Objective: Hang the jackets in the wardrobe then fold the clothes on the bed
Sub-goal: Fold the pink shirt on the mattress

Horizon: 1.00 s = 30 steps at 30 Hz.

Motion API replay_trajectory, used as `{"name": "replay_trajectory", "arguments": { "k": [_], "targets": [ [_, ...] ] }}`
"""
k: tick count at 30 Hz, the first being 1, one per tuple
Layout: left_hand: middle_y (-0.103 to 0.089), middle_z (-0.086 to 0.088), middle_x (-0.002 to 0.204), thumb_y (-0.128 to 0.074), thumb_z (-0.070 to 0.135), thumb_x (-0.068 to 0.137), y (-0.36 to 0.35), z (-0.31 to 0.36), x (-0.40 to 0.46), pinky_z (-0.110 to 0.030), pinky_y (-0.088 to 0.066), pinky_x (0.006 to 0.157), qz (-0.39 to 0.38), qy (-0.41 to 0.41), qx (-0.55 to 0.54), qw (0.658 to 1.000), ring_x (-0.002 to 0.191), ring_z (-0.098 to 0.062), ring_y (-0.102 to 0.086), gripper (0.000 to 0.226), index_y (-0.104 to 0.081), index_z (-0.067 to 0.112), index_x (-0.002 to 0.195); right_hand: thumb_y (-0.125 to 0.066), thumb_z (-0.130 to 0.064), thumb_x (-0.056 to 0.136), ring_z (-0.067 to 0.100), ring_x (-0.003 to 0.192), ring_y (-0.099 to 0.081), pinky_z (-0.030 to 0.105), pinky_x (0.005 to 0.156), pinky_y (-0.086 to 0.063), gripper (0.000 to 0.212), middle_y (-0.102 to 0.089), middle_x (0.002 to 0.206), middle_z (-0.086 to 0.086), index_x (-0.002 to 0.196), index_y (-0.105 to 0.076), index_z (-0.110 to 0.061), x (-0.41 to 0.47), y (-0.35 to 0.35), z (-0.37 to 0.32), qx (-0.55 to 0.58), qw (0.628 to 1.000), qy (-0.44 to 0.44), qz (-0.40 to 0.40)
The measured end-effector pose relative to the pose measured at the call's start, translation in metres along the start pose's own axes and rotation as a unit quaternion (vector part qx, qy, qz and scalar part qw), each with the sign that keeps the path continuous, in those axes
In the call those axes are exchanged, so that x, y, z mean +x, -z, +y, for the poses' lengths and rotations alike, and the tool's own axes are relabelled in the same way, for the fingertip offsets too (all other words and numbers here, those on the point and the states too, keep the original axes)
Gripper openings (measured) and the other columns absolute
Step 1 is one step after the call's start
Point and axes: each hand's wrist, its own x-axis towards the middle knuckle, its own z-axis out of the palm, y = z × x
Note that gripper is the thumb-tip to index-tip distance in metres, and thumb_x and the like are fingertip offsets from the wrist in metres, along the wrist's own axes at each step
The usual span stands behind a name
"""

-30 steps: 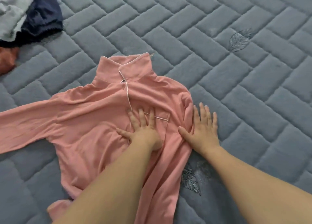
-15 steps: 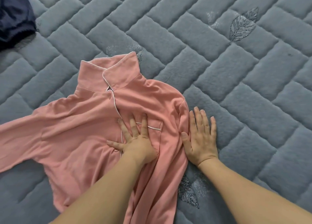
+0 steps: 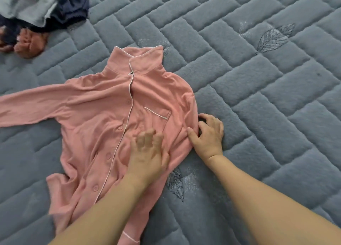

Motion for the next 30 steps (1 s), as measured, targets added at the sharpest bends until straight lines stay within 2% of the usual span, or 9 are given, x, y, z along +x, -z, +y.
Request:
{"name": "replay_trajectory", "arguments": {
  "k": [3, 5, 12, 15, 18, 24, 26, 28, 30],
  "targets": [
    [-0.049, -0.005, 0.123, -0.049, 0.06, 0.075, 0.007, 0.031, -0.04, -0.043, -0.039, 0.085, -0.13, 0.005, 0.04, 0.991, 0.107, -0.03, -0.051, 0.057, -0.053, 0.017, 0.113, -0.062, -0.015, 0.083, 0.014, 0.06, -0.041, 0.035, 0.065, -0.038, 0.027, -0.045, 0.063, 0.0, 0.064, -0.044, -0.012, 0.008, 0.034, 0.008, 0.22, 0.971, -0.062, -0.067],
    [-0.045, -0.004, 0.124, -0.053, 0.057, 0.075, 0.015, 0.05, -0.043, -0.041, -0.041, 0.087, -0.189, 0.106, 0.064, 0.974, 0.111, -0.028, -0.047, 0.055, -0.048, 0.019, 0.115, -0.06, -0.006, 0.084, 0.009, 0.051, -0.035, 0.03, 0.053, -0.035, 0.034, -0.036, 0.058, -0.002, 0.064, -0.036, -0.018, 0.01, 0.056, 0.017, 0.311, 0.934, -0.119, -0.132],
    [-0.05, -0.008, 0.128, -0.049, 0.031, 0.091, 0.054, 0.144, -0.036, -0.036, -0.043, 0.093, -0.328, 0.163, 0.122, 0.922, 0.117, -0.028, -0.05, 0.039, -0.058, 0.016, 0.126, -0.051, -0.007, 0.09, 0.029, 0.076, -0.059, 0.051, 0.068, -0.059, 0.018, -0.054, 0.084, 0.017, 0.08, -0.039, -0.016, 0.012, 0.116, 0.044, 0.324, 0.883, -0.263, -0.216],
    [-0.065, -0.011, 0.111, -0.052, 0.036, 0.083, 0.07, 0.202, -0.022, -0.032, -0.046, 0.077, -0.37, 0.167, -0.124, 0.906, 0.1, -0.03, -0.062, 0.033, -0.064, 0.012, 0.103, -0.051, -0.001, 0.091, 0.02, 0.058, -0.049, 0.034, 0.053, -0.054, 0.024, -0.047, 0.072, 0.009, 0.078, -0.041, -0.018, 0.031, 0.154, 0.054, 0.358, 0.856, -0.276, -0.249],
    [-0.065, 0.0, 0.089, -0.05, 0.027, 0.076, 0.078, 0.259, -0.013, -0.033, -0.052, 0.071, -0.389, 0.154, -0.386, 0.822, 0.077, -0.018, -0.061, 0.015, -0.058, 0.02, 0.087, -0.057, 0.002, 0.087, 0.01, 0.044, -0.047, 0.02, 0.042, -0.045, 0.012, -0.051, 0.07, 0.003, 0.096, -0.059, -0.006, 0.043, 0.195, 0.071, 0.304, 0.87, -0.245, -0.3],
    [-0.059, -0.016, 0.097, -0.05, 0.003, 0.076, 0.055, 0.316, -0.012, -0.043, -0.05, 0.065, -0.551, 0.107, -0.485, 0.671, 0.078, -0.028, -0.056, 0.04, -0.053, 0.007, 0.115, -0.06, -0.011, 0.087, 0.015, 0.053, -0.043, 0.022, 0.046, -0.037, 0.014, -0.048, 0.068, 0.004, 0.097, -0.066, -0.004, 0.03, 0.225, 0.136, 0.099, 0.908, -0.206, -0.352],
    [-0.065, -0.019, 0.096, -0.039, -0.007, 0.085, 0.052, 0.304, 0.0, -0.041, -0.05, 0.07, -0.522, 0.153, -0.472, 0.693, 0.072, -0.026, -0.061, 0.032, -0.057, 0.004, 0.109, -0.063, -0.028, 0.088, 0.017, 0.063, -0.048, 0.024, 0.05, -0.037, 0.015, -0.053, 0.076, 0.003, 0.086, -0.063, -0.013, 0.013, 0.23, 0.158, 0.048, 0.883, -0.225, -0.409],
    [-0.067, -0.015, 0.088, -0.036, -0.002, 0.084, 0.051, 0.277, 0.013, -0.037, -0.047, 0.071, -0.42, 0.184, -0.347, 0.818, 0.068, -0.027, -0.064, 0.026, -0.059, 0.006, 0.095, -0.065, -0.037, 0.087, 0.017, 0.07, -0.054, 0.025, 0.058, -0.041, 0.023, -0.063, 0.085, 0.003, 0.093, -0.067, -0.014, -0.011, 0.229, 0.171, 0.049, 0.851, -0.245, -0.462],
    [-0.065, -0.012, 0.106, -0.041, 0.006, 0.081, 0.048, 0.249, 0.028, -0.035, -0.045, 0.079, -0.268, 0.166, -0.164, 0.935, 0.096, -0.032, -0.062, 0.026, -0.057, 0.009, 0.101, -0.07, -0.038, 0.083, 0.012, 0.068, -0.055, 0.022, 0.059, -0.041, 0.023, -0.065, 0.082, 0.001, 0.091, -0.07, -0.016, -0.034, 0.225, 0.175, 0.045, 0.863, -0.214, -0.455]
  ]
}}
